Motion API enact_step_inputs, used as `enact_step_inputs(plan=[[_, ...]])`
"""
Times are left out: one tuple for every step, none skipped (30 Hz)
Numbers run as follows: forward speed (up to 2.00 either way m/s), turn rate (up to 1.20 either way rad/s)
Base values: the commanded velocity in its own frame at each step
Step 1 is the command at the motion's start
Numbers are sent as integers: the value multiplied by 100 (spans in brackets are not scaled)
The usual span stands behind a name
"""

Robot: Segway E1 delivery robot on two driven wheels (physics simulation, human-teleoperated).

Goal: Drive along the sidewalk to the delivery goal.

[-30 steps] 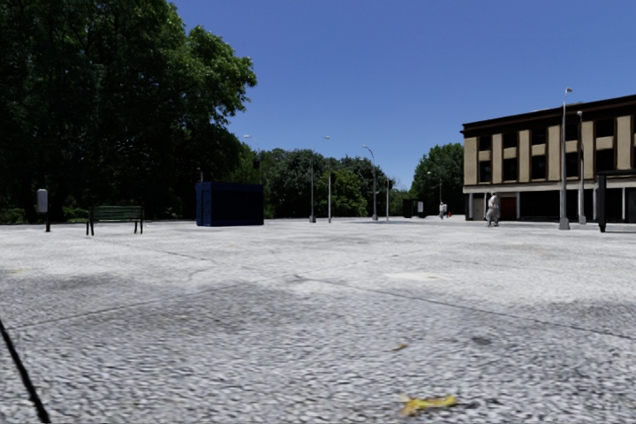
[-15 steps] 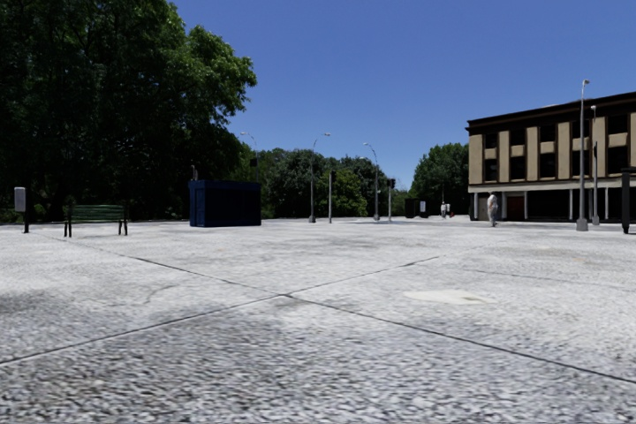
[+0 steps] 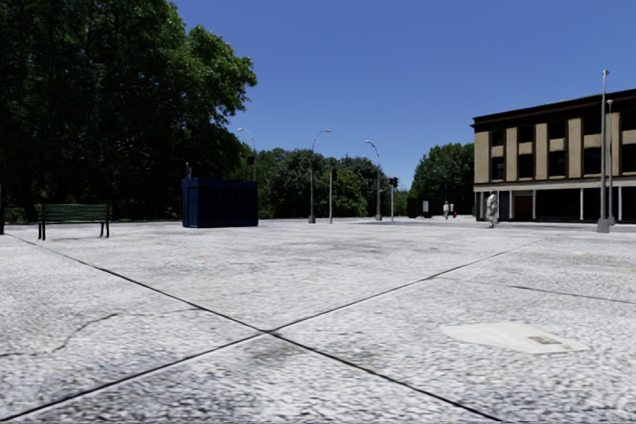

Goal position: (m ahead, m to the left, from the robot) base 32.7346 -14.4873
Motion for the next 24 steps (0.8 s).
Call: enact_step_inputs(plan=[[200,0],[200,0],[200,0],[200,0],[200,0],[200,0],[200,0],[200,0],[200,0],[200,0],[200,0],[200,0],[200,0],[200,0],[200,0],[200,0],[200,0],[200,0],[200,0],[200,0],[200,0],[200,0],[200,0],[200,0]])
